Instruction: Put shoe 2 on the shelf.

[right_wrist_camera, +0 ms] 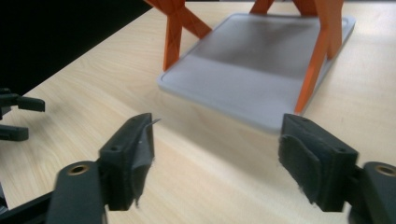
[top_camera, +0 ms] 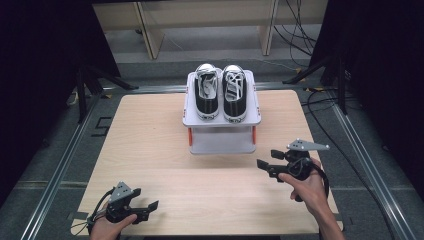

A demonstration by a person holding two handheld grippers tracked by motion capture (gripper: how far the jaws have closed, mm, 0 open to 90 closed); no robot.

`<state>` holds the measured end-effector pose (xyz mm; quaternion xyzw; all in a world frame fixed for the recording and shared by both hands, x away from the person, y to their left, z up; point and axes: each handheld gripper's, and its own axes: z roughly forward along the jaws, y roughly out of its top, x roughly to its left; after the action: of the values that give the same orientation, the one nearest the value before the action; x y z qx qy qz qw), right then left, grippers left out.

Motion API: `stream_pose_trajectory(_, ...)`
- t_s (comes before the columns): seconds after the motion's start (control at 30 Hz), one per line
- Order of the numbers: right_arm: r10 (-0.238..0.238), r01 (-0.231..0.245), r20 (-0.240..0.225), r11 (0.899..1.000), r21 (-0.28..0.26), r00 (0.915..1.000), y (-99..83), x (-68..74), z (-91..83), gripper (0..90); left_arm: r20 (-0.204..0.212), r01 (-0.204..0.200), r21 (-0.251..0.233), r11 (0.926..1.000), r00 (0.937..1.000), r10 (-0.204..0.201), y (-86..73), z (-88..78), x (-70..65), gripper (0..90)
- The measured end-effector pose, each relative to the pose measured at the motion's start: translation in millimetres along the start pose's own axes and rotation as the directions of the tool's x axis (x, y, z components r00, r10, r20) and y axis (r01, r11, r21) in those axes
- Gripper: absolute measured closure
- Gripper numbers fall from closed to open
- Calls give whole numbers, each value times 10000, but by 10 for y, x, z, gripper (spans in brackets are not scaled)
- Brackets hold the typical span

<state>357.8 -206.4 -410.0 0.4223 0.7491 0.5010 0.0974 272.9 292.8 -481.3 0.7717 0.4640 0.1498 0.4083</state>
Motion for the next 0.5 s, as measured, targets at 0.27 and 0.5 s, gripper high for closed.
stream_pose_trajectory(0.27,26,-29,66,9989,464,10000,-439,15,70,220,80,114,-241,9996,9999,-112,8,-11,-18,156)
stream_pose_trajectory(0.5,85,-94,127,9969,776,9999,-573,102,62,216,54,-129,-105,9999,9999,129,10,-16,-16,155)
